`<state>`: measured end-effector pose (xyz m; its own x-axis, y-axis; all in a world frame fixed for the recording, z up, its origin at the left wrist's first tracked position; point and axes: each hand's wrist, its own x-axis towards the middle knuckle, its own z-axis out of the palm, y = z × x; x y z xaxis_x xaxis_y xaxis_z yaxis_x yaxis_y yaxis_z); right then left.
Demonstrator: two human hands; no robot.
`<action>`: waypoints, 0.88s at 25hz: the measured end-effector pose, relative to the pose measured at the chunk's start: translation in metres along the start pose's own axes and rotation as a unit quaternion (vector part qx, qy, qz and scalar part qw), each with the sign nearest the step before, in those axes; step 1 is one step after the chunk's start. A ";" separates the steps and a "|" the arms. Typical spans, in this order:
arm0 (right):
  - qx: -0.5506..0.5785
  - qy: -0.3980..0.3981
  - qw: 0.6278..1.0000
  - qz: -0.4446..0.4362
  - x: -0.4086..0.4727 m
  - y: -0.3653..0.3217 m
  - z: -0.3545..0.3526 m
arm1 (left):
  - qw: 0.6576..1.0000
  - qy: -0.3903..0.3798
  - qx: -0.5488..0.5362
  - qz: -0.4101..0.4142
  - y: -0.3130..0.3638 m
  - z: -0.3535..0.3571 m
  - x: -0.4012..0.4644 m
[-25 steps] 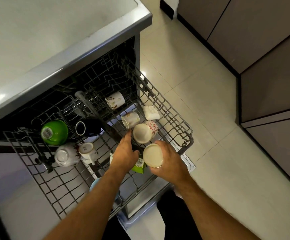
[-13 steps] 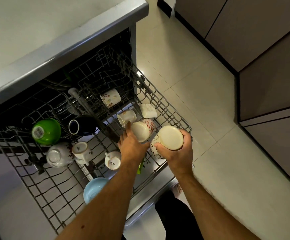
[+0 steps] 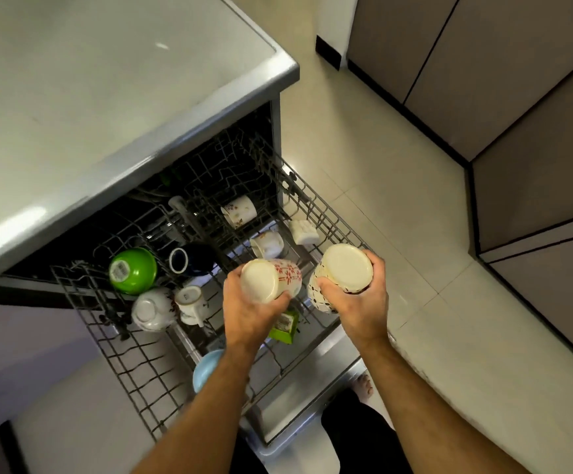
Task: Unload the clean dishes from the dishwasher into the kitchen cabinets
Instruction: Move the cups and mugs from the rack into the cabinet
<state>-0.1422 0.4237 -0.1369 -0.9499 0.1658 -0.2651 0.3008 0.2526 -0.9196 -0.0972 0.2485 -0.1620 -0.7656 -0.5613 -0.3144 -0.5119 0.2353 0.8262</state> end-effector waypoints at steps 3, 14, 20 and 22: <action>0.013 -0.003 1.000 -0.025 -0.021 -0.032 0.003 | 0.999 0.006 -0.025 0.040 0.008 -0.053 -0.021; 0.148 -0.018 0.982 -0.113 -0.138 -0.121 0.026 | 0.952 0.020 -0.268 0.145 0.063 -0.194 -0.084; 0.115 -0.123 0.961 -0.219 -0.163 -0.169 -0.007 | 0.924 0.116 -0.300 0.206 0.101 -0.218 -0.151; 0.103 -0.156 0.952 -0.242 -0.174 -0.183 -0.017 | 0.921 0.142 -0.294 0.212 0.106 -0.220 -0.181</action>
<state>-0.0302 0.3651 0.0830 -0.9618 -0.2218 0.1601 -0.1706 0.0290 -0.9849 0.0731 0.2009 0.0853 -0.6720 -0.7227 0.1615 0.1731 0.0588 0.9832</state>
